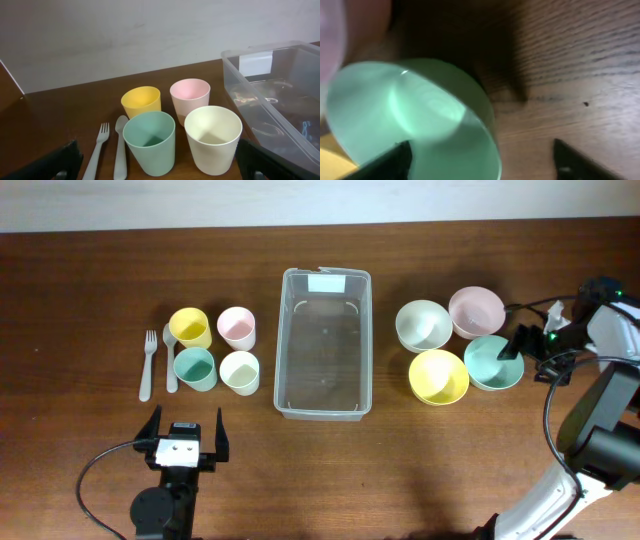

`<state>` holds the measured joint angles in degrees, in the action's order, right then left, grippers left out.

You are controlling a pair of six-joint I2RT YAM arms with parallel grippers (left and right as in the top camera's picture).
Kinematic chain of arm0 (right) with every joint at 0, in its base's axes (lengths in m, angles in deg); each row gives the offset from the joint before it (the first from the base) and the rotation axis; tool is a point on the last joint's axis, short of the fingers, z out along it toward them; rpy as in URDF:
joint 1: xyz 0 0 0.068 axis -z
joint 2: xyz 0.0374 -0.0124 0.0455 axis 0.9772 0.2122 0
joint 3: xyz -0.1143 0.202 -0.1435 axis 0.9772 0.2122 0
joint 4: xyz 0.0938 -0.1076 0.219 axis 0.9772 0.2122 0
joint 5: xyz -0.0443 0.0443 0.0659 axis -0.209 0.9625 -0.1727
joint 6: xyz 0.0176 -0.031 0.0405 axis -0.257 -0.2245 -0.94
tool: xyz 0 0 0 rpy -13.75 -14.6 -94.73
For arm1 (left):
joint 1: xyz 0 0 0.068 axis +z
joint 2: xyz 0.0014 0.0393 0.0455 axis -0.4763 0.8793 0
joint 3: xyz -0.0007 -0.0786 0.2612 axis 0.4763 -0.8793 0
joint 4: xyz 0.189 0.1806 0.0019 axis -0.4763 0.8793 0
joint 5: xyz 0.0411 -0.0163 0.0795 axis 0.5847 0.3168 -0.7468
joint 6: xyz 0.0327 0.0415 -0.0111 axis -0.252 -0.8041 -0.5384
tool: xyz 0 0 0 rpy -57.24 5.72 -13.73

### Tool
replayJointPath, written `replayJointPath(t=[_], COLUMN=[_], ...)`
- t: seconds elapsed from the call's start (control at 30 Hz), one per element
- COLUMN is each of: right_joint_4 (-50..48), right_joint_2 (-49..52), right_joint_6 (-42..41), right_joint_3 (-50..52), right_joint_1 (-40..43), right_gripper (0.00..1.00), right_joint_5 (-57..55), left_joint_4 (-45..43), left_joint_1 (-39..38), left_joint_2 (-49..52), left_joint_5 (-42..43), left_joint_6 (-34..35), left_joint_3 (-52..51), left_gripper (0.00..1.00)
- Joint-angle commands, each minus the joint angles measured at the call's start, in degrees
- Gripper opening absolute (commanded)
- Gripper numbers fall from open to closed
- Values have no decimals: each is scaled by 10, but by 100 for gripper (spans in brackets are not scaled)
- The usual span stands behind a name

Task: Pack container
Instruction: 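Grasp the rim of the green bowl with the right gripper, then carry the green bowl into the clear container and release it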

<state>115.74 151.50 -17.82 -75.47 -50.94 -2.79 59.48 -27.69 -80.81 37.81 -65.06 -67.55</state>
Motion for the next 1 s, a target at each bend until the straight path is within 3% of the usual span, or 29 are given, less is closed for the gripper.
replayJointPath(t=[0.0,0.07,0.33,0.47,0.7,0.97], right_joint_4=[-3,-2,-44,-64,-33,0], right_joint_2=[12,12,12,12,-26,-193], right_joint_6=[3,3,3,-4,-10,-33], right_joint_3=[9,9,59,83,67,29], right_joint_1=[-1,-2,0,3,40,34], right_gripper=[62,56,52,26,5,4], right_joint_5=[-4,-4,-4,-4,-2,34], left_joint_4=[1,1,1,1,1,1], left_joint_1=[-2,-2,-2,-2,-2,-2], left_joint_2=[-3,-3,-3,-3,-3,-3], left_joint_5=[-2,-2,-2,-2,-2,-2], left_joint_6=[-5,-5,-5,-5,-5,-5], left_joint_3=[-3,-3,-3,-3,-3,-3], left_gripper=[100,100,100,100,100,100])
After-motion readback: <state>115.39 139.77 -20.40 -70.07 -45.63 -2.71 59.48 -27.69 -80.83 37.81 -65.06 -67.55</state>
